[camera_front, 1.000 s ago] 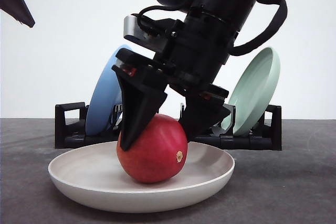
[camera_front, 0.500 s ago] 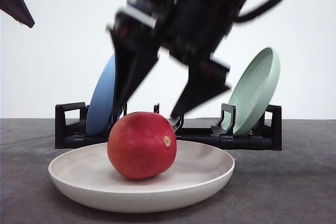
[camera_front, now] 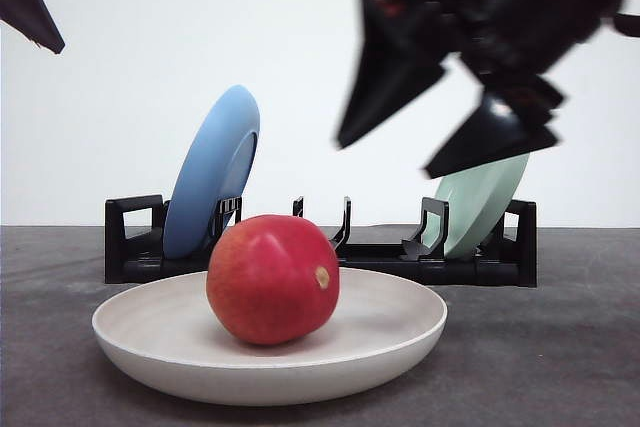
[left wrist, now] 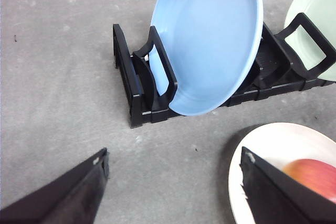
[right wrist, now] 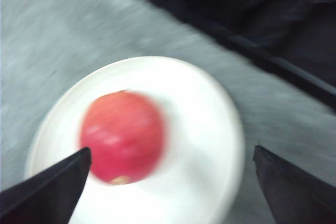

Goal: Place pomegranate in white plate

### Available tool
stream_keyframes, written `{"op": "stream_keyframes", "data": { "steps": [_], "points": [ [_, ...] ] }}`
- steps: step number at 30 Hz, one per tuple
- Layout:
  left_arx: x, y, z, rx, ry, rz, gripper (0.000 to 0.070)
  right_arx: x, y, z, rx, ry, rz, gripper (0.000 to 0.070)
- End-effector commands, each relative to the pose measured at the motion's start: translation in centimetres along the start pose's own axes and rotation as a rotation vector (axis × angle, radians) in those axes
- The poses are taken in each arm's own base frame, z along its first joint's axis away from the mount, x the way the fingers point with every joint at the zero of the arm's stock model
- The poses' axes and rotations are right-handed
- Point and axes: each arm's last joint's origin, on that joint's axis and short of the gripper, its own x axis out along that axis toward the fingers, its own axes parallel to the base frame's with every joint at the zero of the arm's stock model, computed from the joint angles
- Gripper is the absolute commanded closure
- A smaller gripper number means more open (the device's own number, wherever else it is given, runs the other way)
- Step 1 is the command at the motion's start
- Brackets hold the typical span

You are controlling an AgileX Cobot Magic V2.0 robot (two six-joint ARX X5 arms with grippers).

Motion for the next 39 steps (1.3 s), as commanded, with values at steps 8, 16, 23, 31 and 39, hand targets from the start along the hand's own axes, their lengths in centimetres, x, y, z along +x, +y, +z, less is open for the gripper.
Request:
{"op": "stream_keyframes", "data": {
  "steps": [8,16,23,31,39],
  "points": [
    [0.1,0.0,0.0,-0.008,0.017,-0.005,0.0237,-3.5,-4.9,-1.6,0.143,-0.073,-0.143,0.0088],
    [0.1,0.0,-0.1,-0.014,0.02,-0.005,0.0237,-5.4,-7.5,-1.7,0.21,-0.125,-0.248,0.0087],
    [0.1,0.0,-0.2,-0.03,0.036,-0.004,0.06,-5.4,-7.6,-1.6,0.21,-0.131,-0.266,0.0589],
    [0.0,0.0,-0.5,-0.04,0.066,-0.003,0.0682,-5.5,-7.7,-1.5,0.204,-0.145,-0.281,0.0675],
    [0.0,0.0,-0.5,-0.038,0.061,-0.003,0.0682,-5.5,-7.7,-1.3,0.196,-0.166,-0.28,0.0675]
  ]
}}
